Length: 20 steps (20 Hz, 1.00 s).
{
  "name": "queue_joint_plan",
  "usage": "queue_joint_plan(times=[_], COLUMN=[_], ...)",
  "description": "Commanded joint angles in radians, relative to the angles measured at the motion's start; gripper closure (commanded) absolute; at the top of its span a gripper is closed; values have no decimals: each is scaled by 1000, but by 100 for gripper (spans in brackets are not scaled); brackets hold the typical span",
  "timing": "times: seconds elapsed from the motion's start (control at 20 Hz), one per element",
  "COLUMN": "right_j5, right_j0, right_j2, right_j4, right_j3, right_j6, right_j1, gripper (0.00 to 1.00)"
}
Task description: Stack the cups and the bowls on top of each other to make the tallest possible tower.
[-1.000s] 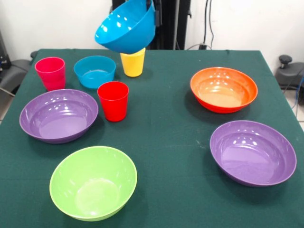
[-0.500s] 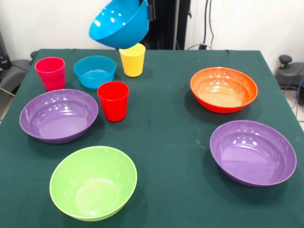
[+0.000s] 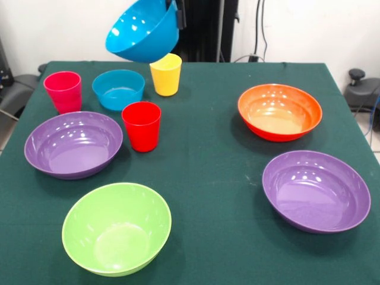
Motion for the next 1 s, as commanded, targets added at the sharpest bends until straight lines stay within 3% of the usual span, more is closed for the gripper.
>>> queue_joint_plan(times=[0.05, 1.0], right_j5=[-20, -95], right_j0=[-25, -53], right_j2=[2, -2], right_j4=[-135, -279], right_j3=[10, -74], right_j6=[-57, -10], right_j1=[103, 258], gripper=[100, 100])
